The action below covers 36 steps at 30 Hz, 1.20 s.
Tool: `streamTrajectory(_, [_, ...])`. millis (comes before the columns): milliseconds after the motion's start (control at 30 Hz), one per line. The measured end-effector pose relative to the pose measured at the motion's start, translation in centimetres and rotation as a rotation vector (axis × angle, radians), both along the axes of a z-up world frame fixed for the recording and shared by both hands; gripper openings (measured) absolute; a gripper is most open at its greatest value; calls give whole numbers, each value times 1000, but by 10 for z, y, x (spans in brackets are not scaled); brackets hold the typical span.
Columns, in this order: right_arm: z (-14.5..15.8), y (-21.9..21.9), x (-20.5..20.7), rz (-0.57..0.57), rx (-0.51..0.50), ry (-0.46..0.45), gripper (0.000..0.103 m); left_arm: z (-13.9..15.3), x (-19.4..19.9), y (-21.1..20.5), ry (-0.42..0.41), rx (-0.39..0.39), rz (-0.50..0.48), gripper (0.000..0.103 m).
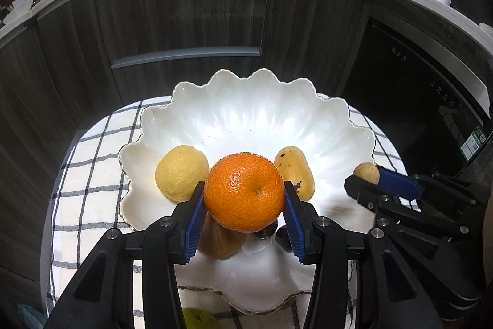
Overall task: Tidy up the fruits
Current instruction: 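Release the orange into the bowl with the left tool while the right tool drops the small fruit in, then lift both open tools up and away from the white bowl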
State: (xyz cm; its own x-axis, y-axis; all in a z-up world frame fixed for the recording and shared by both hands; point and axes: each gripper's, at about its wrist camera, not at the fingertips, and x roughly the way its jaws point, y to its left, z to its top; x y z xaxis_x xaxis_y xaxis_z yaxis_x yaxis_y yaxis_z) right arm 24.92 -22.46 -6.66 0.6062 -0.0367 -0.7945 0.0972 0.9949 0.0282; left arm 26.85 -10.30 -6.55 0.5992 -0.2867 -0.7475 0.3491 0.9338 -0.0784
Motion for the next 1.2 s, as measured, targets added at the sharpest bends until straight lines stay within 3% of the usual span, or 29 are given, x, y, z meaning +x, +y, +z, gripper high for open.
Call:
streamTrajectory(67, [1, 0, -1, 1, -3, -5, 29, -1, 0, 1, 6, 7, 7, 47])
streamTrajectory(133, [3, -1, -1, -3, -12, -13, 36, -1, 1, 2, 11, 9, 10, 47])
streamTrajectory(200, [4, -1, -3, -13, -18, -26, 53, 0, -1, 5, 4, 13, 17, 50])
streamTrajectory(367, [8, -6, -7, -45, -39, -45, 66, 9, -4, 13, -33, 16, 40, 70])
streamTrajectory(467, [11, -8, -10, -54, -53, -56, 72, 13, -6, 16, -49, 23, 48, 75])
streamTrajectory(833, [22, -2, -26, -67, -75, -89, 73, 24, -20, 29, -90, 39, 103, 87])
streamTrajectory(1200, [26, 8, -45, -73, -67, -94, 73, 30, -42, 50, -101, 30, 146, 89])
